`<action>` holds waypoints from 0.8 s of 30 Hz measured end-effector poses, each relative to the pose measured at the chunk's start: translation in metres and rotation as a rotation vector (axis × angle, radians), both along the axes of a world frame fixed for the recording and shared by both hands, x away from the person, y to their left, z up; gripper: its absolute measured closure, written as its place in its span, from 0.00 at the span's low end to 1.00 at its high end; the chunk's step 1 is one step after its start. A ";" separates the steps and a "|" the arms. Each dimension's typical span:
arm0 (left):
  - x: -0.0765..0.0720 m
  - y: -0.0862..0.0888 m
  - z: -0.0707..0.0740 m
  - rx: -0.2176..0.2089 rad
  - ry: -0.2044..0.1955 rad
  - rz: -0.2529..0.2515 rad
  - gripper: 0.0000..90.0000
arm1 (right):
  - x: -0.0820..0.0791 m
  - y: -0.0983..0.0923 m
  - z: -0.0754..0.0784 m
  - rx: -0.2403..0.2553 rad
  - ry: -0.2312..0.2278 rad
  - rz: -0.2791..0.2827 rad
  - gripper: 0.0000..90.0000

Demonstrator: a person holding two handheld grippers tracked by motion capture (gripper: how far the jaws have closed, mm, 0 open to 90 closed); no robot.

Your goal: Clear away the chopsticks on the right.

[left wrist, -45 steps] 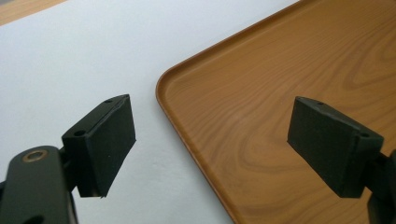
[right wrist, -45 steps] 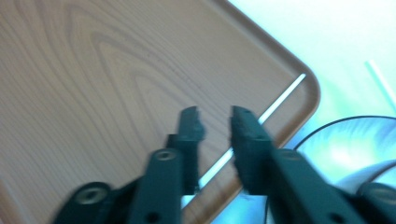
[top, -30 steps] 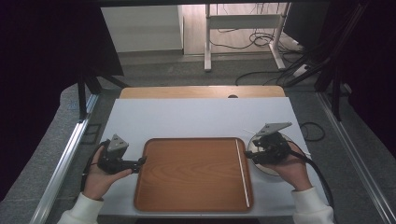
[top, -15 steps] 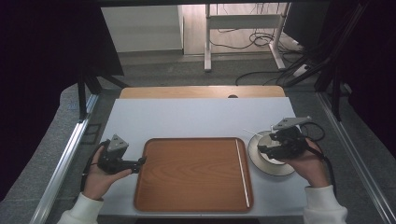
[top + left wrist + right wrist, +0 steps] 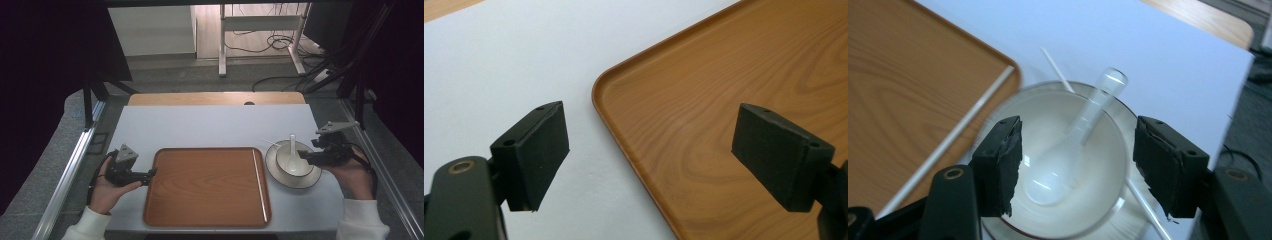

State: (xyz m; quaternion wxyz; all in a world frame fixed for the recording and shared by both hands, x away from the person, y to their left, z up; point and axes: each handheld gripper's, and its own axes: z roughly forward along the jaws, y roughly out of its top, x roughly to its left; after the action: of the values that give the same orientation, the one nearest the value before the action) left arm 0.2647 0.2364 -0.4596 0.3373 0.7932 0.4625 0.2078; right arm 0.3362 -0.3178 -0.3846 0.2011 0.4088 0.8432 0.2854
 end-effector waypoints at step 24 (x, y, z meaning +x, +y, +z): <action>0.001 0.001 0.000 -0.007 0.002 0.003 0.16 | 0.032 -0.070 -0.041 -0.251 0.268 -0.041 0.47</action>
State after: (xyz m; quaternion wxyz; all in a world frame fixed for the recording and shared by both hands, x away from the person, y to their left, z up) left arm 0.2657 0.2377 -0.4599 0.3393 0.7914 0.4649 0.2057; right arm 0.3680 -0.3883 -0.4253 0.1423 0.4320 0.8828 0.1171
